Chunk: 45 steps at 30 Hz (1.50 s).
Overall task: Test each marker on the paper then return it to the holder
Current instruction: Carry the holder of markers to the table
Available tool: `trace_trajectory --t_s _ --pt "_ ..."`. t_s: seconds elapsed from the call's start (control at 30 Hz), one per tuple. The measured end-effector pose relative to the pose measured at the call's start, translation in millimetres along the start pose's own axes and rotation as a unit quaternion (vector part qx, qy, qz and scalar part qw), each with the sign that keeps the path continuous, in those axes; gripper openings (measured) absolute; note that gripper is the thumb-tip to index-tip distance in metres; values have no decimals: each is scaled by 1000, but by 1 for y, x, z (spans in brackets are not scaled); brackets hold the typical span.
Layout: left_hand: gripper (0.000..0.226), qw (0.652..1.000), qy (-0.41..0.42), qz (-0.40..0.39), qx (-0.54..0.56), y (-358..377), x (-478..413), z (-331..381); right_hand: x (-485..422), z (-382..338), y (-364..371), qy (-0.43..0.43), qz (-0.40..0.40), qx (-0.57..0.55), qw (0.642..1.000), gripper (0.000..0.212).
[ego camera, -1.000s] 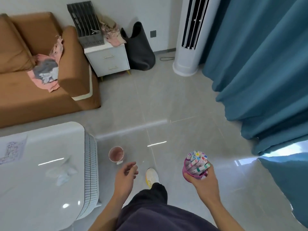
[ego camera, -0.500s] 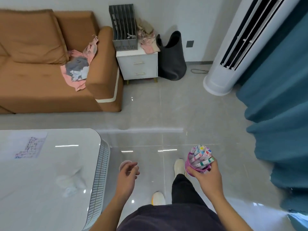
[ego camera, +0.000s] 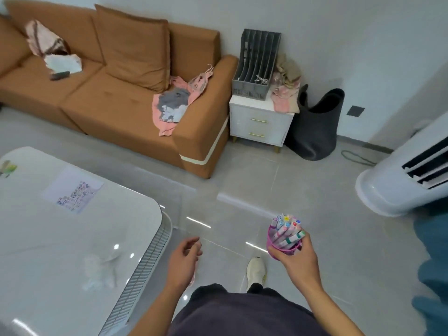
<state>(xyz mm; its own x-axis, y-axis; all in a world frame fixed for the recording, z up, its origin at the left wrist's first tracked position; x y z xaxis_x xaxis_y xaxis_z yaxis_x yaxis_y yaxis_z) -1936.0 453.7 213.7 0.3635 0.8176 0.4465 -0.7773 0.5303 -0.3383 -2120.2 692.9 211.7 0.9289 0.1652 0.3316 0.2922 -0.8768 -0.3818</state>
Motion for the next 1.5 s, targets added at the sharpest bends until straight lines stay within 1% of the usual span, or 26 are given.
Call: trace_trajectory --t_s 0.2,0.3,0.4,0.47,0.67,0.77,0.9,1.13,1.37,1.5 --pt "14 996 -35 67 39 19 -28 30 -78 -43 21 -21 -64 24 997 80" --pt "13 991 -66 99 54 18 -42 36 -107 -59 45 -28 -97 36 994 76" --pt "14 985 -89 133 65 9 -60 38 -132 -77 76 -35 -133 55 989 78" --pt "14 981 -102 151 70 2 -78 39 -150 -91 102 -40 -152 63 986 81" --pt "13 965 -114 209 106 -20 -158 61 -207 -146 193 -65 -195 82 975 78" --pt "14 966 -106 215 101 -38 -202 77 -229 -180 240 -81 -226 89 967 77" --pt "16 963 -105 226 100 -65 -248 91 -249 -221 298 -100 -248 98 959 73" --pt "14 945 -129 273 129 -100 -301 101 -268 -276 380 -116 -282 95 948 76" --pt "14 924 -173 314 134 -117 -349 108 -293 -316 459 -117 -346 108 925 76" --pt "15 908 -194 341 146 -130 -389 118 -318 -341 520 -144 -380 134 904 74"
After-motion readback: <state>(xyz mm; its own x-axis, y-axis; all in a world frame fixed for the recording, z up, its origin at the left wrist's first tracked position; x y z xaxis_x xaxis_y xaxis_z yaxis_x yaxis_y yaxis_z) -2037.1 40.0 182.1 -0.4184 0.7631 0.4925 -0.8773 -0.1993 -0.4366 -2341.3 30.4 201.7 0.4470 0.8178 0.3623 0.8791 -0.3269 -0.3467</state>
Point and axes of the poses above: each hand's wrist, its own x-axis away from the middle knuckle, its own y-axis out of the palm, z = x × y, the point moved 1 cm from there along -x, towards the middle knuckle, and after that the axes turned 9 degrees about z, right-handed, at the moved point
